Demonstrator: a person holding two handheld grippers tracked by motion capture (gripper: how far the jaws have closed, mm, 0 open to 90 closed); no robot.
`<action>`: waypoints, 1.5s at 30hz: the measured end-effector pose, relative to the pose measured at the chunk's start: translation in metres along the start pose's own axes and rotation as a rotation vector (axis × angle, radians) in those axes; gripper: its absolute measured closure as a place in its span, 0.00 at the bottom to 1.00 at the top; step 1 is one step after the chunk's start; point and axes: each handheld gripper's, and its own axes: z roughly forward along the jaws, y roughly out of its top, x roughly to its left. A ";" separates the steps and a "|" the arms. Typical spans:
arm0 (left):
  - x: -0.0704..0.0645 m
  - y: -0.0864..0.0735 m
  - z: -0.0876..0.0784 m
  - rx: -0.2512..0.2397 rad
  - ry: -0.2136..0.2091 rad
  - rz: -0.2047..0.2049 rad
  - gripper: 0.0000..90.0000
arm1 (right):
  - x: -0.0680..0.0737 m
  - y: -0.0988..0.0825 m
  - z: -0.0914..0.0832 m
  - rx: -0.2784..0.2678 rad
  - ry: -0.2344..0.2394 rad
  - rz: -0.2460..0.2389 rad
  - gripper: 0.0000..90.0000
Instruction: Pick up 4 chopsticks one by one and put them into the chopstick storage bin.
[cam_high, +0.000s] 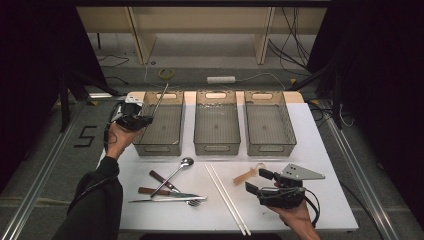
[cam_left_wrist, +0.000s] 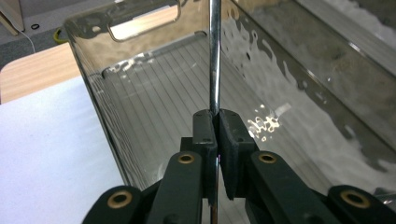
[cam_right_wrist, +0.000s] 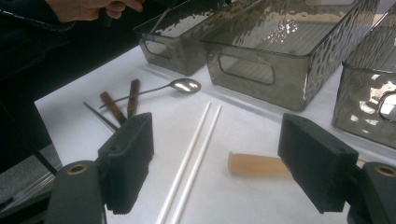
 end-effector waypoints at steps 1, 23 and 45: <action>0.000 -0.001 0.001 0.000 0.001 -0.002 0.95 | 0.000 0.000 0.000 0.001 0.000 0.000 0.31; -0.010 -0.009 -0.001 0.057 -0.035 -0.022 0.69 | 0.000 0.000 0.000 0.001 0.001 0.001 0.31; -0.098 -0.054 -0.070 0.184 -0.214 0.253 0.26 | 0.003 0.001 -0.001 0.001 0.009 -0.007 0.31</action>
